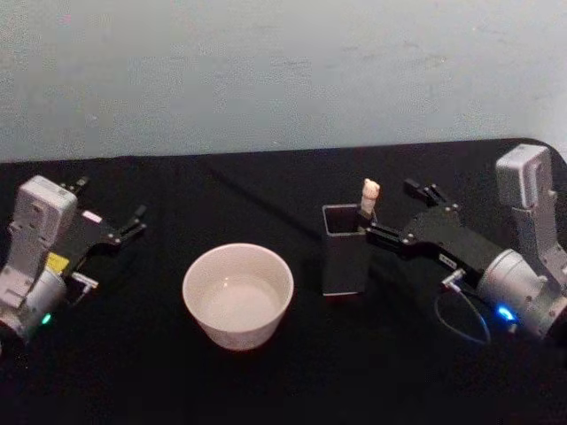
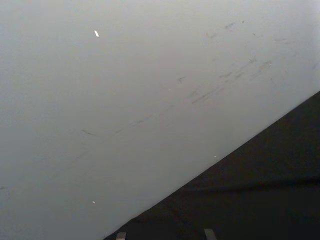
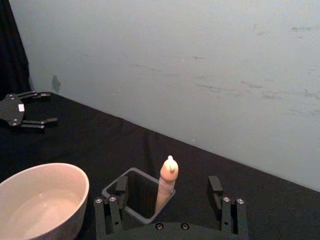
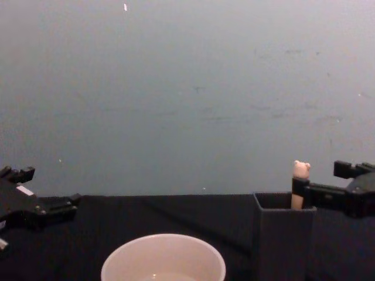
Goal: Pick up the stirring spoon with one hand, stir inside the cup, then place it back in its original position.
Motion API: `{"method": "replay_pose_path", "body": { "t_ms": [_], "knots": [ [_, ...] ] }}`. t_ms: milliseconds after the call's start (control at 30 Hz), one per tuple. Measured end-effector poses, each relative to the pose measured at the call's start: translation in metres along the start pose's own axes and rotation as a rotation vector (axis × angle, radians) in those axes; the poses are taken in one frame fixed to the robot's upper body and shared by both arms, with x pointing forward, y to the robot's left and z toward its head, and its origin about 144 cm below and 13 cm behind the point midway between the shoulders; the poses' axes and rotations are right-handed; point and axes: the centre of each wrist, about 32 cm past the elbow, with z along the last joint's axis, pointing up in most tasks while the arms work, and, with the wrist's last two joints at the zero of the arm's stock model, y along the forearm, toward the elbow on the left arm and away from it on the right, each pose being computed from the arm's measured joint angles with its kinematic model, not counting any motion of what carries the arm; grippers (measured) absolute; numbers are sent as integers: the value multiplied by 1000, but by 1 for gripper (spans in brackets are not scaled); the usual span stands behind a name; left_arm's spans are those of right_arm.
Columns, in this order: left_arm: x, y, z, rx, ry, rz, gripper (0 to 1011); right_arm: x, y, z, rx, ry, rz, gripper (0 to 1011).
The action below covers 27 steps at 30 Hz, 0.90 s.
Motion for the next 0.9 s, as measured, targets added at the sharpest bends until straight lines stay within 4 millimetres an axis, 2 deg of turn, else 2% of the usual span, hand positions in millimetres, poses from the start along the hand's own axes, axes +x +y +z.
{"method": "replay_pose_path", "body": {
  "t_ms": [367, 900],
  "knots": [
    [0, 0, 0, 0, 0, 0, 1001, 4, 21, -2, -21, 19, -7, 1002],
    [0, 0, 0, 0, 0, 0, 1001, 8, 36, 0, -23, 32, -14, 1002]
  ]
}}
